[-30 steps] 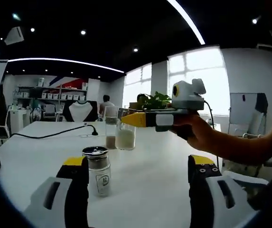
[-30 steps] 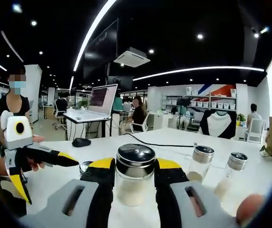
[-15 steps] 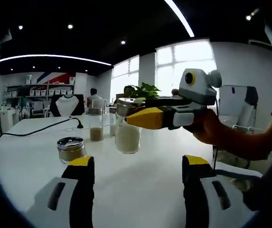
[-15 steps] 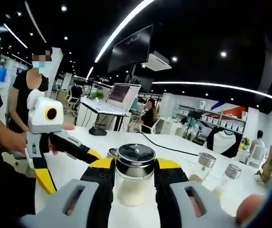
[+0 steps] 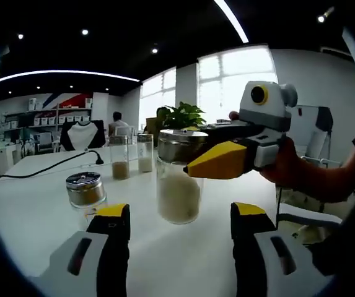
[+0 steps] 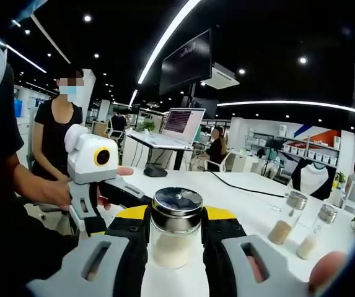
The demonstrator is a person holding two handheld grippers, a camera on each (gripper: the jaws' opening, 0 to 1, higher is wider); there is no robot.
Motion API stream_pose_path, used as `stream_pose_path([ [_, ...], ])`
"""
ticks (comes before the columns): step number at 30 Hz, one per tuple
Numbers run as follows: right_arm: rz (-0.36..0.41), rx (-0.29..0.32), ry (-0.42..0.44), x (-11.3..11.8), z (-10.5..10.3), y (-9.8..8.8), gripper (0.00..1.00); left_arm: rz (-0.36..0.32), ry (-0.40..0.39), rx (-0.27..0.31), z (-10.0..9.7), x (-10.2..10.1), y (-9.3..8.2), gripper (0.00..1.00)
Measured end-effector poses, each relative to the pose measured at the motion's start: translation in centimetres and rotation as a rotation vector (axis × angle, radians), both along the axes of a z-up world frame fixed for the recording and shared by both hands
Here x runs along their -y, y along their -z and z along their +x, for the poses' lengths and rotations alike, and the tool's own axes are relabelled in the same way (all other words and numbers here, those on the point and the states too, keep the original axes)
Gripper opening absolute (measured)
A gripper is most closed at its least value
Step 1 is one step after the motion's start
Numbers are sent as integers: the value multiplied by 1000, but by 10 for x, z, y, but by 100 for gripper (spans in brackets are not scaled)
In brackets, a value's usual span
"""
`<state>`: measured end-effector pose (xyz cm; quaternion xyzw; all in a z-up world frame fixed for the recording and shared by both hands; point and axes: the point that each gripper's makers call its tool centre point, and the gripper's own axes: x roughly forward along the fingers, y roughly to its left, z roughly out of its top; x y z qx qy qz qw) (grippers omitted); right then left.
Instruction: Rotate the seasoning bottle until the label or dispensing opening points toward the visible target arrow and the bottle remains upright within the marked orientation range
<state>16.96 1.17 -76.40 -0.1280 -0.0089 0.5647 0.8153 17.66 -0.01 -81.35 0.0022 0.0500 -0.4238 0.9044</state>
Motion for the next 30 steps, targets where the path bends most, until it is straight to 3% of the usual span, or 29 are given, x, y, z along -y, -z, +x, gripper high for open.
stream_pose_path([
  [2, -5, 9, -21, -1, -5, 1, 30, -28, 20, -3, -3, 2, -2, 64],
  [3, 5, 10, -56, -3, -12, 0, 30, -57, 69, 5, -8, 7, -6, 64],
  [6, 27, -5, -102, -5, -21, -1, 30, -56, 96, 19, -13, 10, -7, 62],
  [8, 30, -7, -133, -7, -26, -1, 30, -48, 128, 56, -19, 13, -10, 55],
  [10, 32, -1, -140, -7, -28, -1, 30, -47, 157, 57, -24, 15, -11, 44],
  [16, 47, -39, -160, -5, -31, 3, 31, -50, 169, 46, -25, 9, -9, 35],
  [21, 93, -79, -82, -6, -23, 7, 32, 11, 70, 22, -21, 7, -4, 34],
  [26, 178, -145, 81, -4, -5, 10, 32, 158, -118, 135, -6, -3, -5, 34],
  [28, 226, -155, 126, -4, -2, 7, 33, 157, -150, 148, -7, -1, -7, 34],
  [30, 253, -162, 149, -4, -2, 4, 33, 112, -139, 108, -7, 1, -7, 34],
])
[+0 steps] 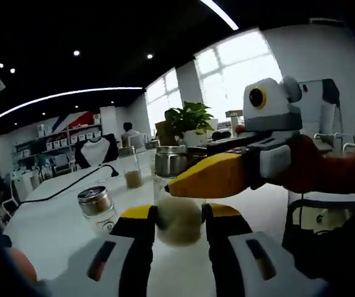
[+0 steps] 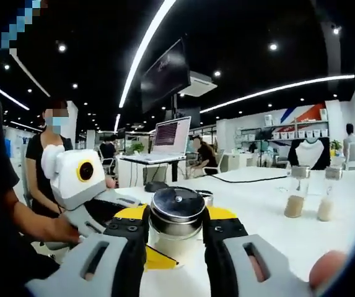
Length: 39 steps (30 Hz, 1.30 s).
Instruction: Rotate the seasoning bottle until the label or dispensing opening points toward the visible target arrow and the bottle remains upright within the marked orientation range
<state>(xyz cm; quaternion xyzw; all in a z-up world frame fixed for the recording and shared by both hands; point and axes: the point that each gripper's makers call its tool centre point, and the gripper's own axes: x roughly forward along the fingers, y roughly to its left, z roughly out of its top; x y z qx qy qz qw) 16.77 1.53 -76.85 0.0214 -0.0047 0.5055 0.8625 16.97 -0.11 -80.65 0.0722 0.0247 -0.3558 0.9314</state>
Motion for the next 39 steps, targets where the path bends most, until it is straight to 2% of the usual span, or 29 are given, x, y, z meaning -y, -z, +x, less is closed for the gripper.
stream_pose_path([
  [4, -75, 40, -6, 1, -2, 5, 32, -31, 53, -45, 1, 3, 5, 34],
  [7, -104, 46, -65, 0, -7, 8, 32, -37, 155, -58, -2, 9, 8, 35],
  [10, -85, 59, -169, -2, -21, 2, 32, -163, 296, -123, -15, 15, 4, 36],
  [11, -82, 71, -219, -3, -29, 0, 32, -186, 324, -142, -18, 16, 3, 37],
  [12, -92, 82, -236, -2, -33, 0, 32, -196, 376, -153, -23, 20, 3, 38],
  [15, -108, 112, -283, -3, -42, -1, 32, -193, 421, -151, -28, 23, 3, 39],
  [17, -118, 105, -296, -4, -46, 0, 32, -176, 426, -159, -35, 28, 4, 38],
  [18, -122, 97, -286, -3, -45, 1, 32, -145, 401, -135, -33, 27, 5, 37],
  [19, -116, 83, -253, -1, -40, 1, 33, -104, 331, -65, -25, 23, 2, 37],
  [20, -89, 63, -207, 1, -33, -1, 33, -74, 285, -27, -21, 21, 1, 37],
  [23, -37, 4, -152, 3, -22, -3, 33, -22, 174, 12, -13, 16, -3, 36],
  [25, 18, -17, -111, 1, -17, -7, 33, -36, 117, 30, -8, 12, -7, 36],
  [26, 31, -6, -98, -1, -16, -9, 33, -43, 106, 30, -8, 11, -7, 36],
  [31, 6, -29, 31, -4, -2, -4, 34, 2, -9, 44, 2, 8, -3, 36],
  [32, -1, -36, 38, -4, -2, -2, 34, 7, -9, 39, 4, 11, 0, 36],
  [34, -80, 19, 13, -4, -5, 4, 34, 1, 18, 4, 4, 13, 5, 37],
  [35, -106, 37, -4, -5, -7, 6, 34, -29, 88, -50, 1, 17, 11, 37],
  [38, -76, 13, -78, -5, -15, 5, 33, -121, 210, -93, -8, 23, 9, 37],
  [39, -60, 26, -108, -5, -18, 1, 33, -152, 250, -107, -11, 25, 6, 37],
])
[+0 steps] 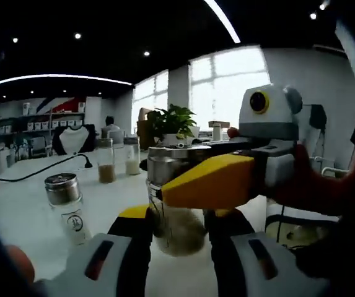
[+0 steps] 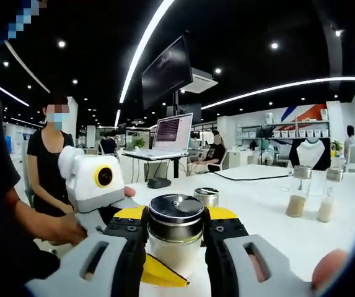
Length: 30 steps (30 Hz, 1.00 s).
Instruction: Rotate the seasoning bottle until the label or dispensing opening points toward the visible target arrow and the bottle remains upright within the marked orientation range
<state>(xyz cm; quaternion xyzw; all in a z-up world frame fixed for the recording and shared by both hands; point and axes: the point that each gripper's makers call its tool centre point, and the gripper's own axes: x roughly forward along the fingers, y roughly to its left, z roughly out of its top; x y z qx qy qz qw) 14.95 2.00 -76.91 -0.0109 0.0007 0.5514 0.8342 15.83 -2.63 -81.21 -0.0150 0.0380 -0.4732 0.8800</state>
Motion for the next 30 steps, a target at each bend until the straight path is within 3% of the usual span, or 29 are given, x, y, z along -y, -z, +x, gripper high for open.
stream_pose_path([
  [5, -23, 65, -136, -3, -23, -5, 33, -59, 174, -25, -19, 8, -4, 38],
  [8, -33, 90, -156, -4, -28, -6, 33, -49, 188, -14, -23, 10, -5, 38],
  [10, -27, 76, -152, -4, -27, -6, 34, 6, 119, 44, -19, 7, -6, 37],
  [12, 22, 33, -83, 1, -15, -12, 34, 52, 32, 143, -11, 1, -12, 37],
  [13, 33, 13, -70, 2, -13, -13, 34, 74, -27, 159, -6, -2, -14, 37],
  [14, 36, -18, -44, 1, -9, -11, 34, 85, -60, 149, -3, -4, -13, 37],
  [16, 37, -20, -21, -1, -5, -11, 33, 104, -130, 160, 3, -10, -13, 37],
  [18, 60, -54, 56, -5, 3, -9, 33, 121, -223, 184, 11, -18, -14, 37],
  [20, 64, -56, 72, -9, 4, -8, 33, 111, -332, 182, 17, -28, -16, 37],
  [22, 77, -96, 126, -9, 9, -5, 32, 132, -379, 180, 21, -32, -13, 37],
  [25, 72, -91, 149, -9, 10, -1, 32, 117, -343, 149, 22, -29, -8, 37],
  [28, 13, -52, 122, -6, 10, 3, 31, 113, -236, 122, 20, -23, -3, 37],
  [30, 5, -27, 81, -4, 7, 1, 31, 61, -134, 102, 14, -18, -5, 37],
])
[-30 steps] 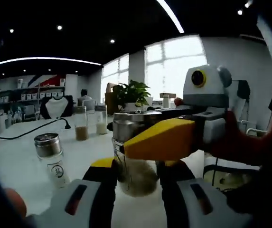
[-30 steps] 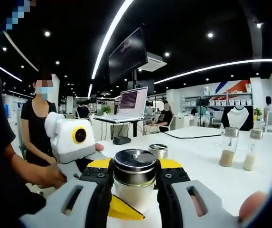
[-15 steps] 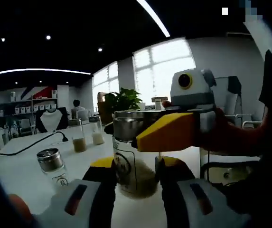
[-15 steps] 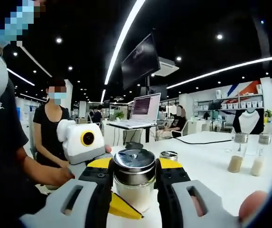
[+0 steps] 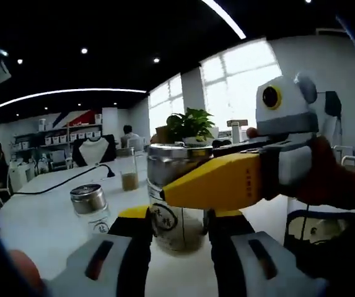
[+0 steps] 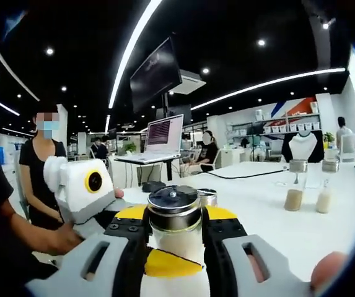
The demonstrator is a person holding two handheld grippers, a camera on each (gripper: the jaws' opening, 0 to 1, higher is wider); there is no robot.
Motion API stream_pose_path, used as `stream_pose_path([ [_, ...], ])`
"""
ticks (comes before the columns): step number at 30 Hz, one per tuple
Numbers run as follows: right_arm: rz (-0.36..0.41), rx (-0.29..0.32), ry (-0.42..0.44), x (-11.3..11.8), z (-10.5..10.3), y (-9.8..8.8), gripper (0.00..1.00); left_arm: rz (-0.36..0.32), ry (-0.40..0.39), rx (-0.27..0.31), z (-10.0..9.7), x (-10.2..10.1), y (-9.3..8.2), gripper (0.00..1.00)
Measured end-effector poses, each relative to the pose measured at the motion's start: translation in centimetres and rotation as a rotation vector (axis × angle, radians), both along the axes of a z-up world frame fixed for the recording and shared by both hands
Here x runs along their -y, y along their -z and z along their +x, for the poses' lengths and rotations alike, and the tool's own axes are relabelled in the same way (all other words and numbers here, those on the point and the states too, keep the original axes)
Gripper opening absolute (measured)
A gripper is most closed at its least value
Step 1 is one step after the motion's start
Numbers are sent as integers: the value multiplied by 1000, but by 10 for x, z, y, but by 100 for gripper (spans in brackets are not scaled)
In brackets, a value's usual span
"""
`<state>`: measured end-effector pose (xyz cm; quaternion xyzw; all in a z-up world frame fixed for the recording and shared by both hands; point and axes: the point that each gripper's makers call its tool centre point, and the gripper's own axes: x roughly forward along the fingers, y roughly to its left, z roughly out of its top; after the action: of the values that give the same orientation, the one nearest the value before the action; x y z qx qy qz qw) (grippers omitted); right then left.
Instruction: Rotate the seasoning bottle until the label or dispensing opening points toward the visible target arrow and the bottle remains upright within the marked orientation range
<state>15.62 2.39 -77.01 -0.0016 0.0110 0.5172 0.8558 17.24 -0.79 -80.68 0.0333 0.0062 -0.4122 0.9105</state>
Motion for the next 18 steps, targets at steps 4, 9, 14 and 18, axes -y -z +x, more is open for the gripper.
stream_pose_path([
  [4, 35, 8, -165, 1, -17, -8, 31, -89, 168, -50, -15, 4, -6, 38],
  [9, 31, -2, -229, 4, -26, -7, 32, -73, 231, -86, -26, 10, -5, 38],
  [14, 44, -58, -148, 10, -13, -5, 32, 52, 44, 5, -12, 5, -4, 37],
  [18, 69, -50, -84, 8, -8, -9, 32, 102, -75, 47, -7, -1, -7, 36],
])
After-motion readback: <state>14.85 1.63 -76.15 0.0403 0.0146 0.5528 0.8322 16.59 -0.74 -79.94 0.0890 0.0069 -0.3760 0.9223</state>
